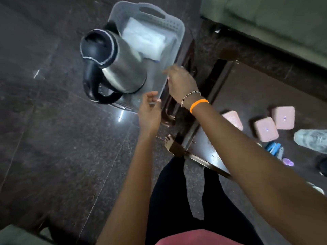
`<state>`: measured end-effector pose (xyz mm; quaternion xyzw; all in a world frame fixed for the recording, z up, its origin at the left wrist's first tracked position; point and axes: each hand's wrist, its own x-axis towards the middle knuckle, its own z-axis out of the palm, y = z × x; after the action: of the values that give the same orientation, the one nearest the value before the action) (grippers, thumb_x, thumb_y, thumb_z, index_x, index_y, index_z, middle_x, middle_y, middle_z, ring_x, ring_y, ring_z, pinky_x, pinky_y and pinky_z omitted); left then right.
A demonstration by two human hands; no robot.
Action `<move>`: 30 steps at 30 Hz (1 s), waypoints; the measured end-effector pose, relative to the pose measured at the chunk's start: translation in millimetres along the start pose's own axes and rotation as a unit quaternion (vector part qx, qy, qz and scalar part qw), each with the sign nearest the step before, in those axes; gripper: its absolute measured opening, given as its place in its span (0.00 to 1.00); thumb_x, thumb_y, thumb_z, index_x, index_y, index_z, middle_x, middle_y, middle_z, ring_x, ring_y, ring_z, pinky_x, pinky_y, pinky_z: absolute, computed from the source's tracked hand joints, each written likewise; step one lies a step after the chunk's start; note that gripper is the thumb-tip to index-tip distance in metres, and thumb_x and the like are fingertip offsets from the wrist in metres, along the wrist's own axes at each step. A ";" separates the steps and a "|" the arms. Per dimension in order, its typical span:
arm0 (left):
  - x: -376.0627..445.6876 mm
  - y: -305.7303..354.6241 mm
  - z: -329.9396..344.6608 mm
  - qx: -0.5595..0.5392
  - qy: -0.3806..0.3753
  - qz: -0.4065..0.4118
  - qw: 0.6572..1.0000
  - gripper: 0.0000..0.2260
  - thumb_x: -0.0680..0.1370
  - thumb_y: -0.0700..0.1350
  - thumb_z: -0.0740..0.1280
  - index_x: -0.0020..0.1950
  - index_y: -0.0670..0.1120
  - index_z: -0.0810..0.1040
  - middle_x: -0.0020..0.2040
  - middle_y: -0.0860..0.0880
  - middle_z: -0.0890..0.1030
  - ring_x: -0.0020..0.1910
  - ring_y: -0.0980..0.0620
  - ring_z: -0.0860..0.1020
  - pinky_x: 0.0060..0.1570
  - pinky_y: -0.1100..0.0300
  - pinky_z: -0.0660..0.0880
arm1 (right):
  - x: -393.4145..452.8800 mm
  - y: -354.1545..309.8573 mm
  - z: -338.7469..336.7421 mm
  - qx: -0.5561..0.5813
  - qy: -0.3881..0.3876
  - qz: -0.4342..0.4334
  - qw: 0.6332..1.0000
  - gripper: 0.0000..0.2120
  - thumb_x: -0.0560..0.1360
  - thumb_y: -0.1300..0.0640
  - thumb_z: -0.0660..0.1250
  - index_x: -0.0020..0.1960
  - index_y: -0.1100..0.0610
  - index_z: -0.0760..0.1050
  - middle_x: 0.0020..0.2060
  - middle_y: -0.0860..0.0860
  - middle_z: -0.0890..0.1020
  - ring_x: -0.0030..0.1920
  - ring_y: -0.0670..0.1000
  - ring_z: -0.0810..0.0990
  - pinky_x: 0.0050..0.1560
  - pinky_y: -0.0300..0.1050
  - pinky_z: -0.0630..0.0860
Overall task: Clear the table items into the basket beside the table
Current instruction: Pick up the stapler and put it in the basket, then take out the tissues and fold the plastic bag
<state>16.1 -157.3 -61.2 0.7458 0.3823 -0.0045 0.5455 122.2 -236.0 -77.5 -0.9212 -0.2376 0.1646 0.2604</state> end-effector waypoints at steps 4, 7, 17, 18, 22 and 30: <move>29.7 -4.3 -18.8 0.042 -0.038 0.010 0.998 0.11 0.77 0.37 0.62 0.58 0.43 0.73 0.42 0.56 0.72 0.40 0.61 0.72 0.37 0.78 0.67 | 55.4 -3.1 29.2 -0.204 -0.095 -0.040 0.974 0.21 0.77 0.60 0.55 0.70 0.60 0.65 0.75 0.58 0.57 0.75 0.59 0.55 0.75 0.60 0.46; 46.2 -10.0 -26.3 0.048 -0.051 0.005 0.998 0.11 0.76 0.37 0.63 0.59 0.44 0.73 0.46 0.51 0.74 0.43 0.58 0.73 0.43 0.71 0.67 | 88.2 0.0 46.8 -0.280 -0.138 -0.029 0.950 0.20 0.76 0.55 0.60 0.66 0.59 0.70 0.77 0.56 0.47 0.77 0.61 0.48 0.74 0.64 0.42; 41.3 -14.0 -31.0 0.009 -0.065 -0.015 0.998 0.09 0.77 0.38 0.61 0.55 0.47 0.75 0.42 0.58 0.72 0.37 0.66 0.72 0.33 0.78 0.68 | 98.4 3.2 35.5 -0.092 -0.055 0.032 0.994 0.22 0.73 0.67 0.57 0.67 0.61 0.69 0.72 0.54 0.66 0.72 0.55 0.64 0.75 0.56 0.54; 36.8 -9.9 -30.0 -0.006 -0.063 -0.018 0.998 0.09 0.77 0.38 0.61 0.54 0.48 0.75 0.42 0.57 0.72 0.36 0.68 0.72 0.32 0.78 0.68 | 89.7 3.2 25.4 0.004 -0.008 0.051 0.999 0.22 0.73 0.68 0.57 0.66 0.61 0.71 0.70 0.55 0.69 0.70 0.55 0.68 0.73 0.49 0.59; 23.1 11.9 -20.3 -0.036 -0.058 -0.011 0.998 0.07 0.78 0.40 0.62 0.55 0.46 0.75 0.45 0.56 0.74 0.43 0.69 0.73 0.48 0.75 0.71 | 30.8 -7.1 -16.0 0.340 0.153 0.145 0.916 0.16 0.73 0.72 0.61 0.58 0.66 0.77 0.59 0.59 0.78 0.61 0.54 0.76 0.66 0.39 0.71; -24.5 37.0 39.7 -0.271 -0.194 -0.299 0.894 0.26 0.79 0.59 0.55 0.73 0.46 0.61 0.64 0.42 0.71 0.62 0.41 0.73 0.61 0.53 0.69 | -115.7 22.4 -63.8 0.737 0.201 0.300 0.572 0.11 0.76 0.70 0.61 0.42 0.57 0.77 0.30 0.46 0.84 0.36 0.44 0.82 0.42 0.36 0.81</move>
<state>36.4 -207.7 -36.9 0.4041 0.4604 -0.2084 0.7624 61.0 -339.0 -17.6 -0.4394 0.3140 0.1620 0.8259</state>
